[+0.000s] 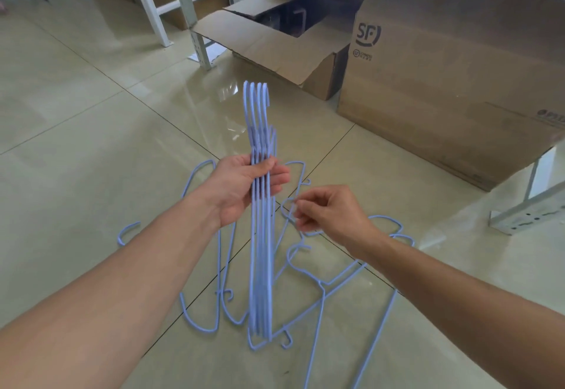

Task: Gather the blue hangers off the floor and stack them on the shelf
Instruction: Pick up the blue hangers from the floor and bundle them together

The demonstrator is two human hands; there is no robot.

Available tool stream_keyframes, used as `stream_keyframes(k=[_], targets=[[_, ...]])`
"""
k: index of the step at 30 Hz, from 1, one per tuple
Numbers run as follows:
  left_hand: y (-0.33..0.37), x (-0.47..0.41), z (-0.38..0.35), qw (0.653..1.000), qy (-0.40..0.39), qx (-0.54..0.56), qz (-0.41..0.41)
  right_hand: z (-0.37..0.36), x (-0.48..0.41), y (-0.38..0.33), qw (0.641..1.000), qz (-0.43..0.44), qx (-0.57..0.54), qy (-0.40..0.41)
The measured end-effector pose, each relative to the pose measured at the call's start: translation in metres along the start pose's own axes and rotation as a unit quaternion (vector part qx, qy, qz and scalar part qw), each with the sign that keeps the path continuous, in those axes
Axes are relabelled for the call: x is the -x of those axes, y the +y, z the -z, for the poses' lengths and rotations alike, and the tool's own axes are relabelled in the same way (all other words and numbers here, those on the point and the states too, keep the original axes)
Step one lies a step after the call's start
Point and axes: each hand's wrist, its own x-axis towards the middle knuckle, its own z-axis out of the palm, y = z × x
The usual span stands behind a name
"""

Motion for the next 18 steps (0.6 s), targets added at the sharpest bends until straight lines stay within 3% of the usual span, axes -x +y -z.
stream_keyframes(k=[3,7,9,13,18], targets=[[0.003,0.005,0.012,1.000,0.010,0.014,0.006,0.000,-0.013,0.036,0.980,-0.057,0.190,-0.015],[-0.003,0.011,0.022,1.000,0.002,-0.010,0.010,-0.018,-0.003,0.076,0.866,-0.138,0.459,-0.140],[-0.007,0.013,0.027,1.000,0.002,-0.020,0.012,-0.027,0.008,0.089,0.829,-0.167,0.510,-0.157],[-0.011,0.014,0.032,0.999,0.008,-0.036,0.020,-0.032,0.020,0.114,0.816,-0.188,0.534,-0.117],[-0.016,0.014,0.031,0.998,0.007,-0.043,0.035,-0.029,0.027,0.125,0.833,-0.191,0.515,-0.064]])
